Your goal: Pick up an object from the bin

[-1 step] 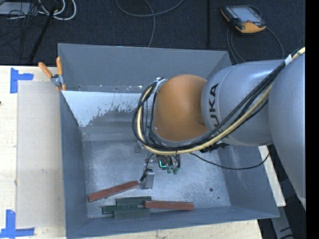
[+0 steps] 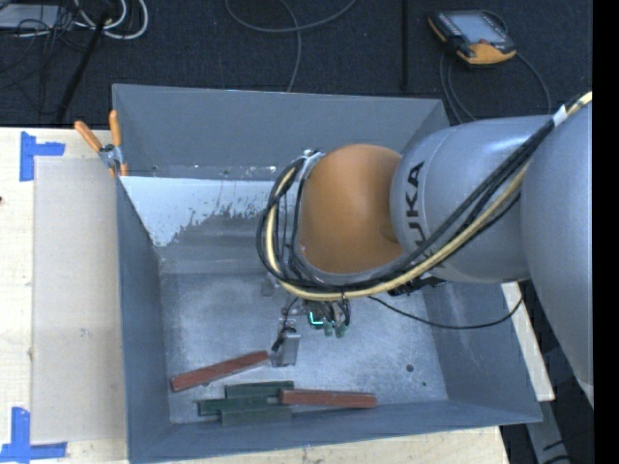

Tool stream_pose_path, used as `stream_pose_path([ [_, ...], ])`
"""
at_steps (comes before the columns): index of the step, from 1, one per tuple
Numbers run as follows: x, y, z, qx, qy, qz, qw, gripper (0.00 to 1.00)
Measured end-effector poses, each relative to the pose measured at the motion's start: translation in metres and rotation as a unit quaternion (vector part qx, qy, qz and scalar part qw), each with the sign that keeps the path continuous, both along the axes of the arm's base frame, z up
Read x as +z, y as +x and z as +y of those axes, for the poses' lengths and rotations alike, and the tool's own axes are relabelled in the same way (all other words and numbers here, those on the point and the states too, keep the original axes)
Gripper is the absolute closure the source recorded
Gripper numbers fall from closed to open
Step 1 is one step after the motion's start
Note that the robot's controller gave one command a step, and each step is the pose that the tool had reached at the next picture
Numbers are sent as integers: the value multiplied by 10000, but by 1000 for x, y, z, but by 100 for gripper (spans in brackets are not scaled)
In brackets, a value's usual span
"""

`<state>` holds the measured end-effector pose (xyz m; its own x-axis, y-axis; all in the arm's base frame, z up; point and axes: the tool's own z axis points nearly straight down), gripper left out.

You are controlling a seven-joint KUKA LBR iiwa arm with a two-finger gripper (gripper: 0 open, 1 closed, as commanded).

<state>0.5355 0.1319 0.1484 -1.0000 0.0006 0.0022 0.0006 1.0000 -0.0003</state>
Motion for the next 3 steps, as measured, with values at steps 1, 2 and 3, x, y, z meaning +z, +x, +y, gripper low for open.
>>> stream_pose_path([
  [1,-27,7,5,550,5,-46,9985,0],
  [2,-60,-16,23,1524,0,12,9883,0],
  [3,-77,-28,40,1537,1,7,9881,100],
])
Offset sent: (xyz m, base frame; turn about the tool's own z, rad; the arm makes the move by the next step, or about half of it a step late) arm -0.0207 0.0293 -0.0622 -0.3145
